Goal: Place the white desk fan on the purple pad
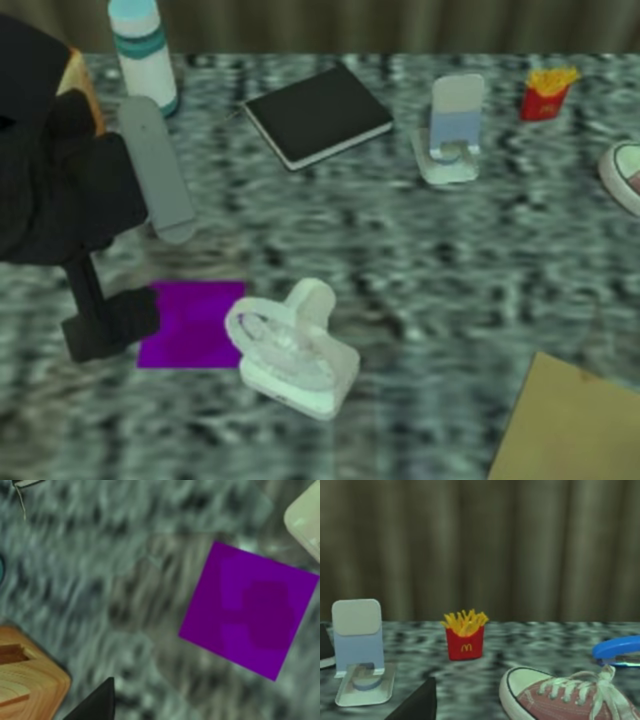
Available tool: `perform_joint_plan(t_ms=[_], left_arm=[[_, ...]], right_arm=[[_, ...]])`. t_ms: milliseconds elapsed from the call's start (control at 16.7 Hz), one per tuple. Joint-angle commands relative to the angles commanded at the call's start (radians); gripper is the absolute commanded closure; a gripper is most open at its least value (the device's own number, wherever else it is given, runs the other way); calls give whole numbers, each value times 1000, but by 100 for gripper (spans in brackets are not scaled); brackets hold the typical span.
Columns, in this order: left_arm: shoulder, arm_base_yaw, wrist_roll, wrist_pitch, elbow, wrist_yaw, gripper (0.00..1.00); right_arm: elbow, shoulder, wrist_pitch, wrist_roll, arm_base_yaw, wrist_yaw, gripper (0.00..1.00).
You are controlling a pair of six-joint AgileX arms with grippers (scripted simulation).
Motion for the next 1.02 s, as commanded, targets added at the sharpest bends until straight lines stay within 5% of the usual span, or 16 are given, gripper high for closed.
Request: perform_joint_plan(t_ms=[540,1020], left_arm=[[645,-250,437,-443,551,2,0],[698,-269,477,-482,586,3,0]], right_arm=[[0,0,0,0,0,0,0],[0,0,0,0,0,0,0]])
